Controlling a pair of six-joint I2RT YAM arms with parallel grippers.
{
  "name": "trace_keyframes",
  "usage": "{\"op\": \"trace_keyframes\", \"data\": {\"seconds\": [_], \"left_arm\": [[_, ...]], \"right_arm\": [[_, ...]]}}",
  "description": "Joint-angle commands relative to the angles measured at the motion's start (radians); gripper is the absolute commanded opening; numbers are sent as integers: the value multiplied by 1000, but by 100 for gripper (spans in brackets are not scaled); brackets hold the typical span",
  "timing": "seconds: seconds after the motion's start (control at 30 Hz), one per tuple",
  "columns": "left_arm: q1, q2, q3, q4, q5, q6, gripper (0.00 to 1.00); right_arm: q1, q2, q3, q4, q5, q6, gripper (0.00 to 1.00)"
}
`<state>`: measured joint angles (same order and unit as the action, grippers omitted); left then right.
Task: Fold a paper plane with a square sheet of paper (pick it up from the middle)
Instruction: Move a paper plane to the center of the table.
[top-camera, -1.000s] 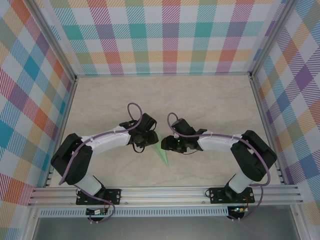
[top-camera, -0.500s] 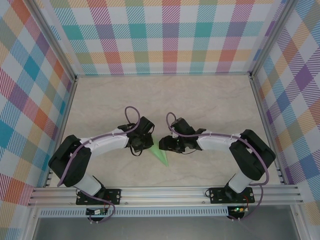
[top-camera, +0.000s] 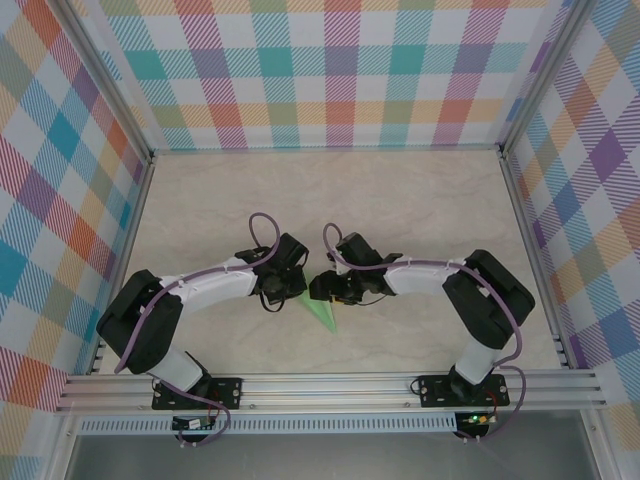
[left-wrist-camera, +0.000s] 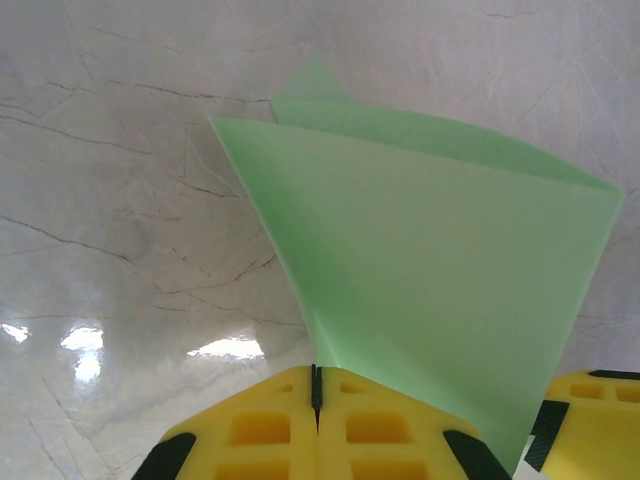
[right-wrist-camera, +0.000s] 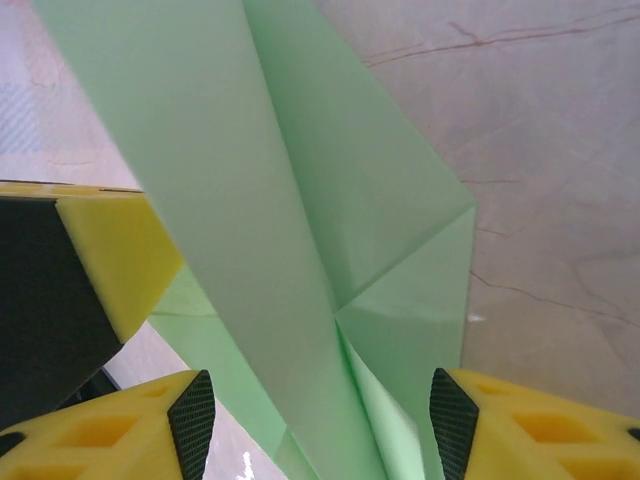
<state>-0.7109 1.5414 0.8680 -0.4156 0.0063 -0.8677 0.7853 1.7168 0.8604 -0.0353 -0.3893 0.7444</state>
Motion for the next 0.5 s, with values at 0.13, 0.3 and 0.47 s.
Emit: {"op": "trace_keyframes", "data": {"seconds": [0.13,0.3,0.47], "left_arm": [[7,-19,-20,-8,-9,6,3],[7,-19,-23,-3,-8,6,3],[8,-24,-24,1,-8,4,3]], "right_arm": [[11,11,26,21,-57,-44,62],[36,12,55,-55,0,-87,58],[59,50,94,-120,54,-119,49]]}}
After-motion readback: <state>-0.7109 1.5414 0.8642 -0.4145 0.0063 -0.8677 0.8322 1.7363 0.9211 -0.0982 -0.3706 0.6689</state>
